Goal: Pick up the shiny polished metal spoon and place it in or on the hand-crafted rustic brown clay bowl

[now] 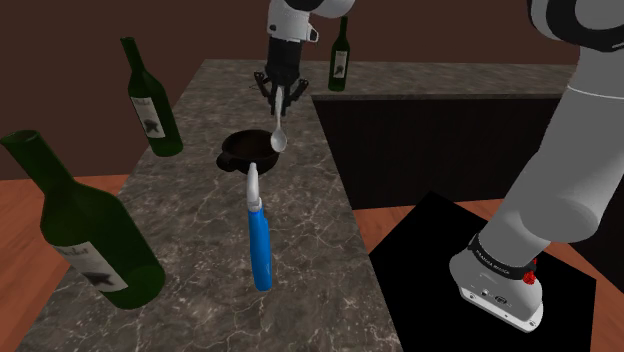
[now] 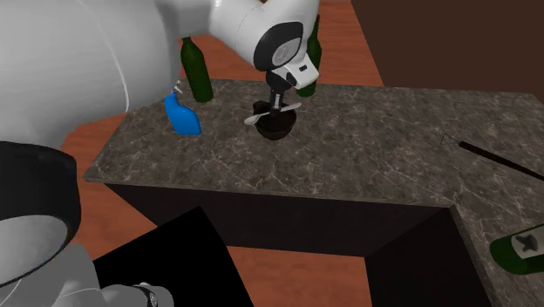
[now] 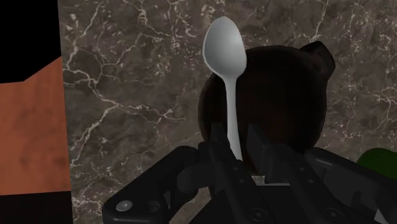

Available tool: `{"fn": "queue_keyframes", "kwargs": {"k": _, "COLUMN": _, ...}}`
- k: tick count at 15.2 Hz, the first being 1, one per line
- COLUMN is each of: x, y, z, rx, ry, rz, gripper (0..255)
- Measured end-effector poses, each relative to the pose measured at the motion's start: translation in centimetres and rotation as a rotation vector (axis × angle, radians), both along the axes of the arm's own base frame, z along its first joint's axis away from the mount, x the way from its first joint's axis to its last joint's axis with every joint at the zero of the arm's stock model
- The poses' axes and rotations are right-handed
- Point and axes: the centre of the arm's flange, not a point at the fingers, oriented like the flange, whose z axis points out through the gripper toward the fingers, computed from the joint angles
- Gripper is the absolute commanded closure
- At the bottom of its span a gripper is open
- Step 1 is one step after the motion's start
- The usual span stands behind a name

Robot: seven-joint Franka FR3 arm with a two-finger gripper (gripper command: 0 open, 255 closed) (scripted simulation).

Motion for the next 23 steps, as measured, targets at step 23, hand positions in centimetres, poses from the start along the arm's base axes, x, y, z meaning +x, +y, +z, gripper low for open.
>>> {"fn": "queue_keyframes", "kwargs": {"k": 23, "x": 4.8, "y": 6.7, "z": -7.5, "rx": 0.000, "ry": 0.000, "rz": -0.001, "gripper": 255}}
